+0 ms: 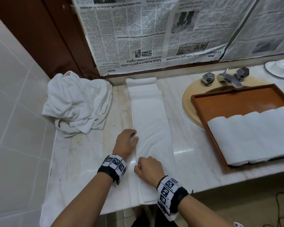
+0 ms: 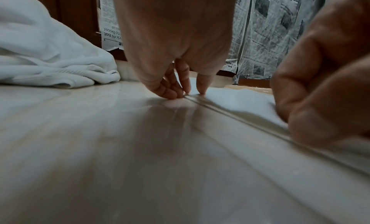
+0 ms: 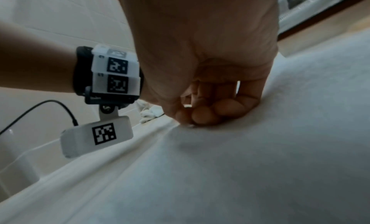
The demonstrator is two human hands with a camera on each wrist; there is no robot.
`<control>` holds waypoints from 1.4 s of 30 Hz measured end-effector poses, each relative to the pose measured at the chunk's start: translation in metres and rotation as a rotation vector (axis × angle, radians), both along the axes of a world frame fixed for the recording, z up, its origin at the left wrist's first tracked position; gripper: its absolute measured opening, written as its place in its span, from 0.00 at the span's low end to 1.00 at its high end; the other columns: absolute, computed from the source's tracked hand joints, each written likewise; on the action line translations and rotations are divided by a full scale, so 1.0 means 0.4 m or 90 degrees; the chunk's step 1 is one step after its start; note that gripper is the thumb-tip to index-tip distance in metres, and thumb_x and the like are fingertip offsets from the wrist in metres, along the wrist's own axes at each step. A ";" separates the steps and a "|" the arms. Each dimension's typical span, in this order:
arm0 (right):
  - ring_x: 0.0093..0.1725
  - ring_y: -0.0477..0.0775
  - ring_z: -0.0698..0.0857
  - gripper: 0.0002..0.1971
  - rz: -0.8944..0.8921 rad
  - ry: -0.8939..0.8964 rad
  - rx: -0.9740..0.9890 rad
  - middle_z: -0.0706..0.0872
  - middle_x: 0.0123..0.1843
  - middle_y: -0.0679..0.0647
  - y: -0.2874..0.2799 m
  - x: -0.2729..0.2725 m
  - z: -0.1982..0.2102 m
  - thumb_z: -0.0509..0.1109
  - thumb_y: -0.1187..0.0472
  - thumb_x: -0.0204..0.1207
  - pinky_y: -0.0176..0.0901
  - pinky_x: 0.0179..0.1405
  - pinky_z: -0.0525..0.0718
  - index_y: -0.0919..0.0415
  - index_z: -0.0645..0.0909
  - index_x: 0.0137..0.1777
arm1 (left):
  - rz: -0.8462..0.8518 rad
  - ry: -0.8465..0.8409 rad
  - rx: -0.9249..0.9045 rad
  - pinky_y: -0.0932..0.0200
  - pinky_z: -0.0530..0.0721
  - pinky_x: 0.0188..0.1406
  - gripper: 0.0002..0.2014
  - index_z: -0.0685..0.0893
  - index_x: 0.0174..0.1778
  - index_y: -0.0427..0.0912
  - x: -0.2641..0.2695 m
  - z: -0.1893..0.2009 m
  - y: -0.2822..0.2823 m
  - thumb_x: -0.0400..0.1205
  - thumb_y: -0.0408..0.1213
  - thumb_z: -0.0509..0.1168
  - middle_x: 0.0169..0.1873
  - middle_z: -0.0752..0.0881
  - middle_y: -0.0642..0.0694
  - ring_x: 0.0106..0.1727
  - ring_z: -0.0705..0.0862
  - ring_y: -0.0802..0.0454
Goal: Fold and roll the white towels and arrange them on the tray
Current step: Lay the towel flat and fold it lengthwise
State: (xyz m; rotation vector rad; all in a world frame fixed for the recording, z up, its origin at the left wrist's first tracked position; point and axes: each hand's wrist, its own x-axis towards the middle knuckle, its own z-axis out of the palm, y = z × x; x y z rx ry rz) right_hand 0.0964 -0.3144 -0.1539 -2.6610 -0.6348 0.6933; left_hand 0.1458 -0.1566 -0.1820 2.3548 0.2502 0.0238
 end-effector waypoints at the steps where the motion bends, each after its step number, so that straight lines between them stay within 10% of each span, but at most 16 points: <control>1: 0.47 0.63 0.84 0.16 0.007 0.002 -0.004 0.87 0.48 0.59 -0.001 0.002 -0.002 0.60 0.48 0.81 0.52 0.45 0.82 0.60 0.80 0.50 | 0.000 0.000 0.001 0.59 0.76 0.65 0.16 0.85 0.65 0.40 -0.001 -0.002 0.000 0.82 0.37 0.70 0.60 0.85 0.45 0.61 0.83 0.49; 17: 0.43 0.56 0.85 0.11 0.034 0.127 0.160 0.88 0.43 0.54 -0.047 0.054 0.030 0.65 0.50 0.81 0.51 0.45 0.84 0.58 0.82 0.49 | 0.013 -0.011 -0.007 0.54 0.78 0.68 0.15 0.85 0.65 0.41 -0.016 0.006 -0.008 0.82 0.34 0.69 0.61 0.84 0.46 0.61 0.83 0.49; 22: 0.55 0.57 0.82 0.13 -0.014 -0.138 0.185 0.86 0.55 0.54 -0.105 0.194 0.026 0.60 0.53 0.84 0.53 0.54 0.80 0.58 0.82 0.57 | -0.003 -0.003 0.071 0.39 0.75 0.72 0.21 0.77 0.75 0.47 -0.041 -0.001 -0.029 0.86 0.48 0.60 0.74 0.76 0.48 0.72 0.74 0.44; 26: 0.86 0.56 0.55 0.38 0.130 -0.111 0.001 0.58 0.87 0.48 -0.120 0.263 -0.027 0.33 0.37 0.79 0.57 0.81 0.56 0.50 0.58 0.86 | -0.071 0.147 0.262 0.38 0.55 0.81 0.27 0.52 0.86 0.67 -0.051 0.003 -0.070 0.88 0.59 0.37 0.87 0.49 0.64 0.87 0.47 0.45; 30: 0.86 0.49 0.35 0.35 0.145 -0.075 -0.092 0.32 0.85 0.35 -0.171 0.292 -0.071 0.30 0.30 0.79 0.60 0.84 0.38 0.39 0.37 0.86 | -0.046 0.197 0.300 0.33 0.46 0.83 0.25 0.40 0.85 0.71 -0.051 -0.011 -0.062 0.89 0.58 0.33 0.86 0.41 0.67 0.88 0.39 0.45; 38: 0.88 0.52 0.49 0.38 0.034 -0.150 -0.020 0.53 0.89 0.48 -0.173 0.281 -0.024 0.33 0.38 0.81 0.57 0.84 0.48 0.54 0.56 0.87 | -0.046 0.194 0.224 0.29 0.42 0.82 0.25 0.46 0.85 0.70 -0.032 0.021 -0.091 0.90 0.57 0.40 0.86 0.42 0.66 0.88 0.38 0.46; 42: 0.87 0.49 0.38 0.37 0.118 -0.104 -0.073 0.37 0.87 0.40 -0.125 0.254 -0.055 0.27 0.35 0.80 0.60 0.85 0.40 0.47 0.39 0.88 | -0.064 0.220 0.276 0.29 0.39 0.82 0.26 0.40 0.85 0.70 -0.027 0.002 -0.106 0.89 0.60 0.37 0.85 0.37 0.68 0.88 0.35 0.47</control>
